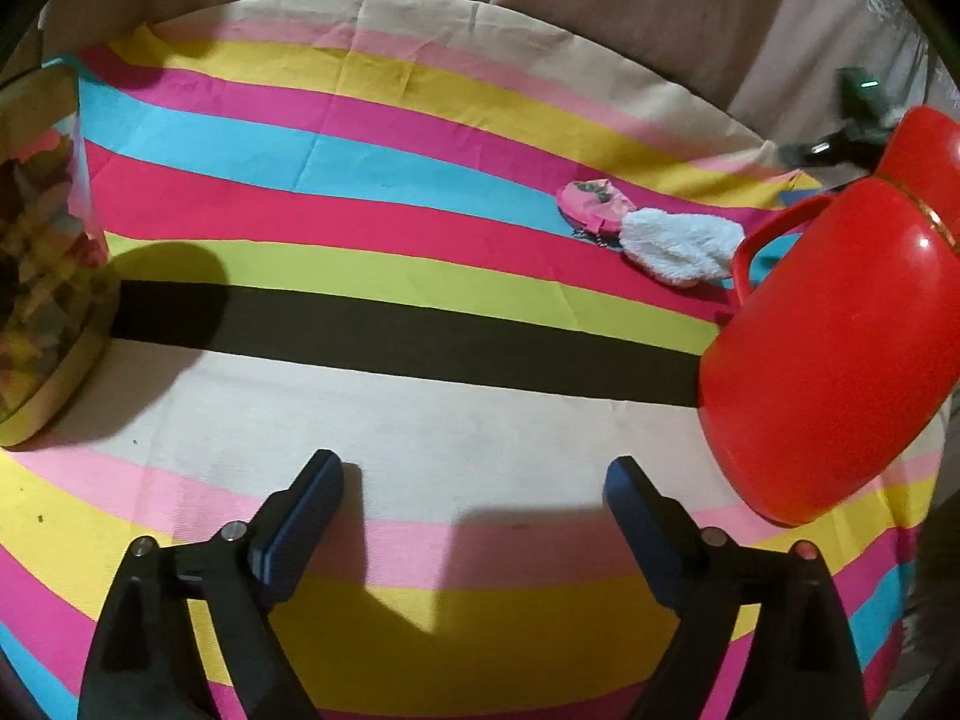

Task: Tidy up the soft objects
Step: 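Grasp the white towel sock with the right tool, then grasp the pink floral pouch with the left tool while the right tool holds the sock, then lift the pink pouch and towel sock and carry them toward the white box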

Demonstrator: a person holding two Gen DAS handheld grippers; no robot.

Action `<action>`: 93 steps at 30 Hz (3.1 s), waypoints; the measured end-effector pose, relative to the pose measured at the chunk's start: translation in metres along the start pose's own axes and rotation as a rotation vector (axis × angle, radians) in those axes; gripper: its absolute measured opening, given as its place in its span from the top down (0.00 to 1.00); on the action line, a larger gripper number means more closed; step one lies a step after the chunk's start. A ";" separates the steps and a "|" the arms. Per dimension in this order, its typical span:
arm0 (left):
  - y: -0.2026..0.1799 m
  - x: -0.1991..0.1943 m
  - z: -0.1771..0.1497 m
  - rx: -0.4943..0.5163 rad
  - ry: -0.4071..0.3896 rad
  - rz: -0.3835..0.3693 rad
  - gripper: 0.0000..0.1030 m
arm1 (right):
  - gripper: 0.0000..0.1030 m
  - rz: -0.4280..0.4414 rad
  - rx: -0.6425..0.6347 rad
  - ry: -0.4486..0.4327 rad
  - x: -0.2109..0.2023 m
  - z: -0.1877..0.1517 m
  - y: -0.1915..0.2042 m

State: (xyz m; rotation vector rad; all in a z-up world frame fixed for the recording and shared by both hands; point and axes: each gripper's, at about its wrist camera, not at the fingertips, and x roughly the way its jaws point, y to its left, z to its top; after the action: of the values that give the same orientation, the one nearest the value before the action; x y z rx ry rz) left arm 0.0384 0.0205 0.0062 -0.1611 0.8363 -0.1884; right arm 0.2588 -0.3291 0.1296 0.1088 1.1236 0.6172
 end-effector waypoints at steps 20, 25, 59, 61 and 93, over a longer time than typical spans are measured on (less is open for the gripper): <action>0.017 0.016 0.034 -0.121 0.040 -0.127 0.00 | 0.85 -0.228 -0.361 0.167 0.078 -0.018 0.018; 0.013 0.053 0.105 -0.164 0.036 -0.192 0.00 | 0.85 -0.377 -0.219 -0.079 -0.018 -0.029 0.007; -0.038 0.029 0.064 0.121 0.057 0.022 0.31 | 0.83 -0.187 0.264 -0.290 -0.108 -0.226 0.022; -0.025 0.003 0.042 0.102 0.055 0.022 0.31 | 0.83 -0.192 0.277 -0.270 -0.102 -0.248 0.029; -0.062 -0.181 -0.141 0.088 -0.035 0.007 0.30 | 0.83 -0.145 0.312 -0.337 -0.120 -0.381 0.106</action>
State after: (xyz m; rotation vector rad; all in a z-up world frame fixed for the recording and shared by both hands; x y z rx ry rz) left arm -0.1919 -0.0082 0.0570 -0.0781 0.7922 -0.2147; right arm -0.1493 -0.3866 0.0969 0.3825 0.8837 0.2762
